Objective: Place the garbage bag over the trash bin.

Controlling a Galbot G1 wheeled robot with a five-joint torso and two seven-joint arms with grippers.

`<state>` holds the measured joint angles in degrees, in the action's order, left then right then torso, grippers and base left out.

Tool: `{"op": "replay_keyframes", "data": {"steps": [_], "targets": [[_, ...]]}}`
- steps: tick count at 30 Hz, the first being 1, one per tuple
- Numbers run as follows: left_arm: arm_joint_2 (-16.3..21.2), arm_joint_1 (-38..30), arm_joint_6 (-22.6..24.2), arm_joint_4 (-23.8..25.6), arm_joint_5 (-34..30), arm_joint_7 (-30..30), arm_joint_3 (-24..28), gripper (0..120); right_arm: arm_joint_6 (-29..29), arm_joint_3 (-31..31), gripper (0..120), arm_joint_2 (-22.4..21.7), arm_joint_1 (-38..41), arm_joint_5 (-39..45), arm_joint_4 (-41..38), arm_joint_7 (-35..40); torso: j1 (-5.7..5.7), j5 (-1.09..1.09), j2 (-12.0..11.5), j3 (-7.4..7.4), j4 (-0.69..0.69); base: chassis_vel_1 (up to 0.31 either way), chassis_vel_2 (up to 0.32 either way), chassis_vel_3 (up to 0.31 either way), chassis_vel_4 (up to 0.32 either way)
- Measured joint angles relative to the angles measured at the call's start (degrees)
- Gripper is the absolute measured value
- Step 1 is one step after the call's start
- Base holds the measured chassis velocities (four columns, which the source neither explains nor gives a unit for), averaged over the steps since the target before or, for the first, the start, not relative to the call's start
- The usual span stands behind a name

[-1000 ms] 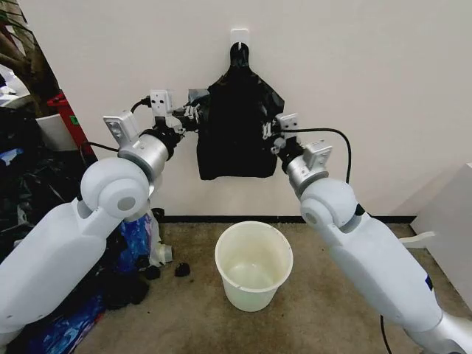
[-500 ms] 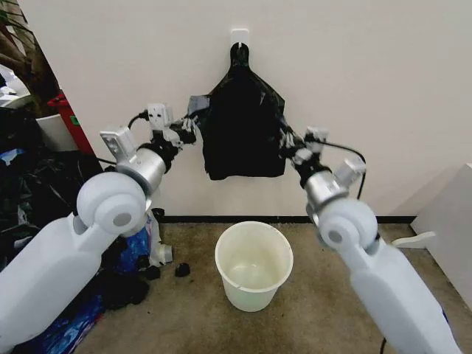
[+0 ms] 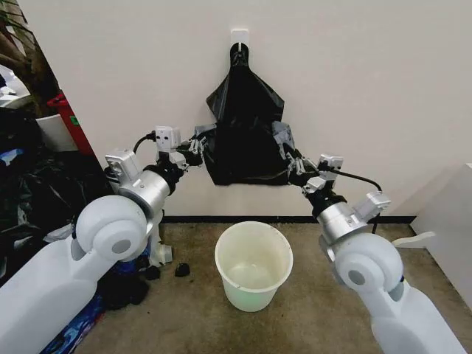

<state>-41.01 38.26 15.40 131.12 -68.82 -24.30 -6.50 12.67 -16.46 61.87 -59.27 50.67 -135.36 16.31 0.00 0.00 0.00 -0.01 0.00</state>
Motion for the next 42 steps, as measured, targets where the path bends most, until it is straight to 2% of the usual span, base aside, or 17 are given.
{"op": "replay_keyframes", "data": {"steps": [6, 11, 13, 19, 21, 26, 42], "targets": [[1.4, -0.7, -1.3, 2.2, -3.2, 1.7, -0.2, 0, 1.2, -2.3, 0, -2.7, -0.1, 4.6, -5.4, 1.1, 0.00, 0.00, 0.0, 0.00, 0.00, 0.000, 0.000, 0.000, 0.000], [3.3, 1.4, -1.4, 6.0, -5.5, 1.6, -0.8, 0, 2.9, -7.5, 0, -4.8, -4.5, 8.3, -8.3, 0.8, 0.00, 0.01, 0.0, 0.00, 0.00, 0.000, 0.000, 0.000, 0.000], [3.6, 2.2, -1.4, 6.4, -5.5, 1.6, -0.9, 0, 3.1, -8.1, 0, -4.9, -5.8, 8.6, -8.3, 0.6, 0.00, 0.01, 0.0, 0.00, 0.00, 0.000, 0.000, 0.000, 0.000], [3.9, 10.4, -1.3, 8.6, -3.6, 1.4, -1.5, 0, 3.8, -8.0, 0, -3.1, -14.9, 6.6, -8.2, -1.6, 0.00, 0.00, 0.0, 0.00, 0.00, 0.000, 0.000, 0.000, 0.000], [3.8, 10.9, -1.3, 8.7, -3.4, 1.4, -1.5, 0, 3.8, -7.9, 0, -2.9, -15.3, 6.3, -8.2, -1.8, 0.00, 0.01, 0.0, 0.00, 0.00, 0.000, 0.000, 0.000, 0.000], [1.4, 19.2, -2.0, 8.2, 0.9, 2.1, -1.4, 0, 3.7, -7.4, 0, -1.4, -20.6, 3.1, -8.1, -2.8, 0.00, -0.01, 0.0, 0.00, 0.00, 0.000, 0.000, 0.000, 0.000], [-2.9, 28.3, -3.0, 4.6, 9.1, 3.2, -0.6, 0, 3.2, -4.5, 0, 3.0, -27.4, -0.3, -7.9, -4.4, 0.00, 0.00, 0.0, 0.00, 0.00, 0.000, 0.000, 0.000, 0.000]]}}
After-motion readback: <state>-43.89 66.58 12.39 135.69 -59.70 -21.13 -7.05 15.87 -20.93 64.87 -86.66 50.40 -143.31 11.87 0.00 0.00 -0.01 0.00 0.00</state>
